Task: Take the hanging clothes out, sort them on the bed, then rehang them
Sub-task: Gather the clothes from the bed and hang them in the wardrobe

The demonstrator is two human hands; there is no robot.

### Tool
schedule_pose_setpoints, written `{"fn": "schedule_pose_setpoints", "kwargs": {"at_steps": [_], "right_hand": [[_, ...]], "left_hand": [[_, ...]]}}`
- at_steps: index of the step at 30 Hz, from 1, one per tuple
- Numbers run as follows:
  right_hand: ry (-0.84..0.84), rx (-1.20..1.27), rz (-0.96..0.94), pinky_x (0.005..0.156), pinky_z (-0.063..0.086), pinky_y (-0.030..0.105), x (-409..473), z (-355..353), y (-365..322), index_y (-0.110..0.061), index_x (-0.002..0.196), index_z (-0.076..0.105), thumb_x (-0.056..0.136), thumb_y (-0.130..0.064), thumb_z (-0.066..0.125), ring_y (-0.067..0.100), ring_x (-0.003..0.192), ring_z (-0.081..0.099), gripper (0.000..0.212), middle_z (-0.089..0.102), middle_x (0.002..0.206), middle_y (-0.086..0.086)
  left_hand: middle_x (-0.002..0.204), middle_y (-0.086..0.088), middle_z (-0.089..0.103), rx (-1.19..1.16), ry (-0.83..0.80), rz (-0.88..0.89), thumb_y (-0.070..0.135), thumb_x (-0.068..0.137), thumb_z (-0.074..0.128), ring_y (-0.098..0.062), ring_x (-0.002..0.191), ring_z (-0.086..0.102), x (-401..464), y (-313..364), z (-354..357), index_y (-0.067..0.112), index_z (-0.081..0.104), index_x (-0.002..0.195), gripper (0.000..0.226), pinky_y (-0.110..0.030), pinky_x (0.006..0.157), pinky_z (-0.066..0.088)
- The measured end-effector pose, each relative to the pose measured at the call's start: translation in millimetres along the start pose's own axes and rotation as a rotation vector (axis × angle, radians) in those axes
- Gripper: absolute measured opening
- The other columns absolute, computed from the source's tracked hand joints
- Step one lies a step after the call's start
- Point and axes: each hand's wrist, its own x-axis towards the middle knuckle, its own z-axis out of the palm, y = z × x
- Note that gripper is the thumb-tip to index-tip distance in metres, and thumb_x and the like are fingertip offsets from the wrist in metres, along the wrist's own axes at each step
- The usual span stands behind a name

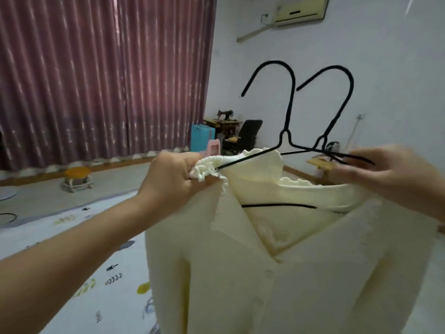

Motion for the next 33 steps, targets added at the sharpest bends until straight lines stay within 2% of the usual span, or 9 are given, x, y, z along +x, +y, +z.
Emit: {"fn": "schedule_pose_setpoints", "kwargs": {"at_steps": [3,6,12,16,19,23,26,29,33], "right_hand": [[0.145,-0.109,0.062,0.052,0.033,0.027,-31,-8,20,-0.002,0.074,0.067,0.070,-0.044,0.046,0.019,0.051,0.046,0.047,0.056,0.056,0.012],[0.167,-0.086,0.127,0.051,0.032,0.019,-66,-21,39,-0.003,0.067,0.063,0.085,-0.033,0.063,0.016,0.049,0.037,0.035,0.047,0.050,0.000],[0.172,-0.213,0.250,0.052,0.030,0.030,-126,-64,61,-0.006,0.071,0.063,0.088,-0.030,0.061,0.008,0.053,0.041,0.029,0.046,0.054,-0.004],[0.217,-0.285,0.340,0.050,0.028,0.029,-159,-92,44,-0.021,0.055,0.046,0.087,-0.035,0.060,0.006,0.052,0.038,0.038,0.042,0.053,-0.008],[0.254,-0.296,0.409,0.053,0.029,0.031,-176,-104,23,-0.030,0.049,0.040,0.088,-0.035,0.060,0.004,0.054,0.039,0.044,0.041,0.052,-0.011],[0.356,-0.309,0.478,0.055,0.031,0.033,-201,-109,-4,-0.021,0.054,0.051,0.089,-0.035,0.059,0.011,0.051,0.037,0.039,0.041,0.049,-0.006],[0.452,-0.270,0.561,0.056,0.030,0.034,-224,-114,-19,-0.005,0.060,0.053,0.089,-0.031,0.060,0.017,0.050,0.033,0.040,0.036,0.047,-0.003],[0.525,-0.222,0.614,0.054,0.027,0.033,-249,-111,-38,-0.014,0.052,0.046,0.088,-0.031,0.061,0.015,0.049,0.032,0.043,0.035,0.045,-0.005],[0.610,-0.159,0.754,0.049,0.025,0.025,-286,-116,-68,-0.023,0.045,0.049,0.089,-0.024,0.061,0.006,0.045,0.031,0.046,0.037,0.042,-0.008]], "left_hand": [[0.048,0.016,0.043,-0.032,-0.058,-0.040,0.052,0.070,0.069,0.000,0.050,0.046,-3,26,30,0.015,0.058,0.060,0.040,-0.022,0.045,0.027],[0.056,0.006,0.054,-0.089,-0.193,-0.107,0.039,0.070,0.074,-0.007,0.051,0.044,-5,55,56,0.010,0.064,0.070,0.031,-0.028,0.050,0.033],[0.071,0.007,0.057,-0.072,-0.488,-0.033,0.044,0.070,0.072,-0.009,0.064,0.052,-5,108,87,0.030,0.049,0.071,0.027,-0.022,0.053,0.035],[0.099,0.013,0.053,-0.052,-0.624,0.121,0.042,0.076,0.069,-0.003,0.085,0.054,4,143,91,0.036,0.042,0.102,0.038,-0.021,0.071,0.048],[0.117,0.031,0.046,-0.356,-0.677,0.276,0.049,0.069,0.063,0.012,0.112,0.045,20,189,81,0.049,0.034,0.119,0.059,-0.011,0.096,0.036],[0.110,0.013,0.067,-1.045,-0.710,0.126,0.032,0.085,0.059,0.006,0.102,0.061,38,254,74,0.023,0.051,0.124,0.040,-0.007,0.083,0.047],[0.107,0.006,0.070,-1.177,-0.801,0.156,0.033,0.090,0.047,0.000,0.095,0.066,48,283,67,0.022,0.057,0.120,0.034,-0.009,0.075,0.051],[0.111,0.003,0.069,-1.374,-0.988,0.203,0.035,0.088,0.045,-0.011,0.101,0.067,54,307,57,0.029,0.057,0.116,0.032,-0.025,0.083,0.054],[0.081,0.000,0.064,-1.423,-1.024,0.309,0.031,0.096,0.041,-0.013,0.078,0.066,39,351,46,0.020,0.061,0.095,0.024,-0.032,0.079,0.051]]}}
